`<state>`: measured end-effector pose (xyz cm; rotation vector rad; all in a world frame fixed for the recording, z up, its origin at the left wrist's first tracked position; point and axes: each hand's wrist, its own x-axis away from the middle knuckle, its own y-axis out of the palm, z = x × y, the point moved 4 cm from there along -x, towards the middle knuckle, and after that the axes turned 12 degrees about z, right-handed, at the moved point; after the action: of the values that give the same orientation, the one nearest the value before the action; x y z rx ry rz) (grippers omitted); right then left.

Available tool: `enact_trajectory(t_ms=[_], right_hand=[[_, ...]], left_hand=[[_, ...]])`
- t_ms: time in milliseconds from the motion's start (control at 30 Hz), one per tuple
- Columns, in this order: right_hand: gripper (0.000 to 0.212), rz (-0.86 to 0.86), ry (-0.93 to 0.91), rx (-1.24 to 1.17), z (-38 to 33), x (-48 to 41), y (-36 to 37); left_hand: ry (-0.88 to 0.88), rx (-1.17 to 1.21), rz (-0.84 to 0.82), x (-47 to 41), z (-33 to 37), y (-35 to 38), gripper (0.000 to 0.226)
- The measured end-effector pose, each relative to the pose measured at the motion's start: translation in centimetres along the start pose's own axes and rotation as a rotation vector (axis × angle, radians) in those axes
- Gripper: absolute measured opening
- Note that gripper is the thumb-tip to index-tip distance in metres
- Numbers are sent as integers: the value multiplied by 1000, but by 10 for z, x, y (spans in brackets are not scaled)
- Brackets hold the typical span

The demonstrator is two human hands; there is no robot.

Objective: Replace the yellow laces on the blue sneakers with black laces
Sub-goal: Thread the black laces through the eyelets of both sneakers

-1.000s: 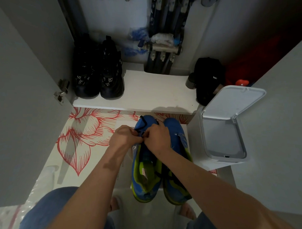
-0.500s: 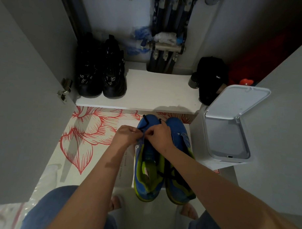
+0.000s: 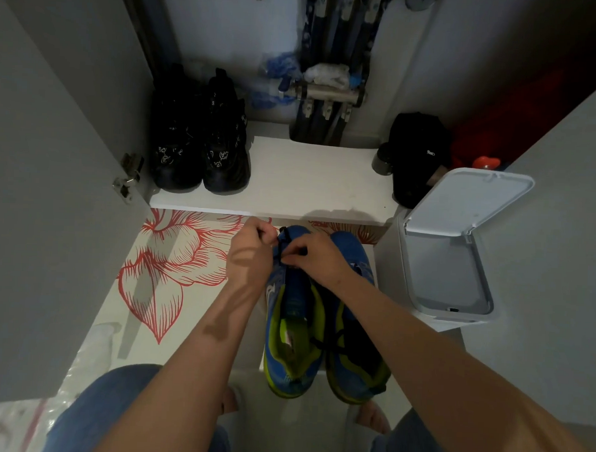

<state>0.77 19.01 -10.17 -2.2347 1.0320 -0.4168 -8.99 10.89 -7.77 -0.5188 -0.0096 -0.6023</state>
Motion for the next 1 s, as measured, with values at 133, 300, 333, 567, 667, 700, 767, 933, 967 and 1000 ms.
enact_trajectory(t_ms=[133, 300, 333, 567, 667, 700, 767, 933, 967, 1000], right_hand=[[10, -24, 66, -186, -12, -5, -11], [20, -83, 67, -112, -13, -1, -3], [18, -61, 105, -144, -13, -2, -5], [10, 85, 272, -973, -60, -14, -70], [12, 98, 255, -1231, -74, -15, -91], [12, 93, 270, -1263, -73, -14, -90], [12, 97, 305, -1210, -64, -14, -83], [21, -46, 259, -436, -41, -9, -54], [22, -150, 228, -371, -41, -6, -44], [21, -256, 201, -344, -41, -3, -33]], left_hand=[[45, 19, 28, -2, 1, -2, 20], [34, 132, 51, -3, 8, -4, 20], [6, 72, 33, -4, 6, -4, 24], [19, -494, -312, 1, -10, 3, 27], [113, -432, -238, 2, -3, 7, 23], [117, -421, -219, 1, -4, 7, 20], [73, -321, -151, -1, -4, 6, 16], [27, 331, 199, -8, 33, -24, 15], [13, 443, 200, -9, 42, -28, 14], [8, 514, 181, -9, 50, -32, 13]])
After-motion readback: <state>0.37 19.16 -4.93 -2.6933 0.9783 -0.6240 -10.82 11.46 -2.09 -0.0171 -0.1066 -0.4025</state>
